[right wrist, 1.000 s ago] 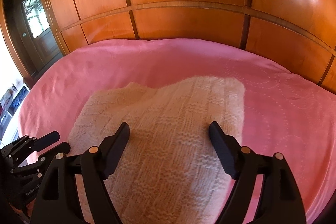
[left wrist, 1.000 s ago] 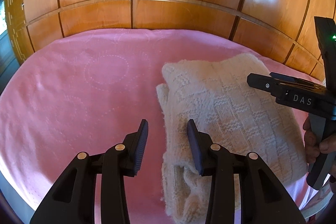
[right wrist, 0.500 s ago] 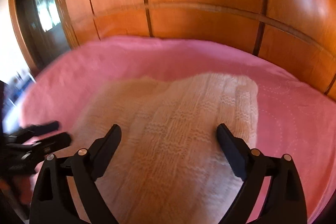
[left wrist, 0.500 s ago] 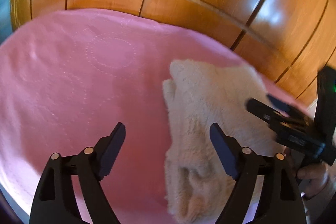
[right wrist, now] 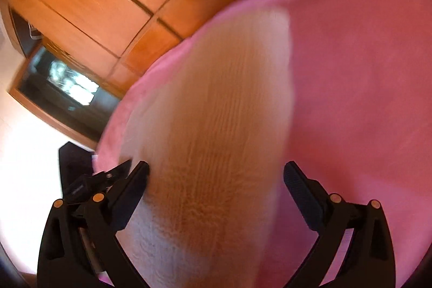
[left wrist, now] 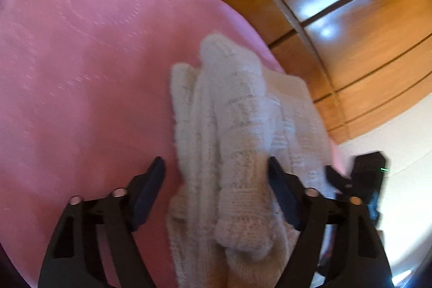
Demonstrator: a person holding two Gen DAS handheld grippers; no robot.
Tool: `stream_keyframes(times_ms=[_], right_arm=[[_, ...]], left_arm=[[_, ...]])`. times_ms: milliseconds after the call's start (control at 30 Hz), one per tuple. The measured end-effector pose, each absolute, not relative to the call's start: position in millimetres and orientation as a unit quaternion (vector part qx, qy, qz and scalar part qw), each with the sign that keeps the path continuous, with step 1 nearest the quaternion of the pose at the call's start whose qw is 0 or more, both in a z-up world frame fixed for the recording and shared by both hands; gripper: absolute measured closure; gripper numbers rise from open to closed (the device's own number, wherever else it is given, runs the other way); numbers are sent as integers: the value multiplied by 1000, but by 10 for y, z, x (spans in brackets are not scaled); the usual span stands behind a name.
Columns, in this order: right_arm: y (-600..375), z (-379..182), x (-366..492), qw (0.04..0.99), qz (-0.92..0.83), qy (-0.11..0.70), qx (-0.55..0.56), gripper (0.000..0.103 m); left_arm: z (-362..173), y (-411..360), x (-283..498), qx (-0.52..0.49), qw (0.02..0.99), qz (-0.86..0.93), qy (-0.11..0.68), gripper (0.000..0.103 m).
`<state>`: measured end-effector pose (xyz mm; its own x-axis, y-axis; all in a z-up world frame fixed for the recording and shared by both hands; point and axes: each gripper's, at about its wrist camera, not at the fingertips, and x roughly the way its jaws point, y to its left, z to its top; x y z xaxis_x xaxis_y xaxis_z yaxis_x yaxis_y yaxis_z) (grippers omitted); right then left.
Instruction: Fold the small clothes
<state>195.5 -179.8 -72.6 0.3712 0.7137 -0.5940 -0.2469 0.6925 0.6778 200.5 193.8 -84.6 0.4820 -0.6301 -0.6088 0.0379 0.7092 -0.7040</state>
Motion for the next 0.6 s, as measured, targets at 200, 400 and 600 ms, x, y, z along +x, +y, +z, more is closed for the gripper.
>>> stream_keyframes(times_ms=[200, 400, 600], right_arm=[[-1656, -516, 1851, 809, 311, 456, 201, 41], [-2068, 3, 1447, 844, 314, 392, 190, 47], [-3077, 317, 982, 886, 244, 340, 200, 47]], left_arm=[[-803, 1846, 1922, -344, 788, -246, 447, 64], [-426, 1285, 1792, -319, 791, -303, 425, 65], [-153, 146, 1840, -270, 771, -388, 426, 65]])
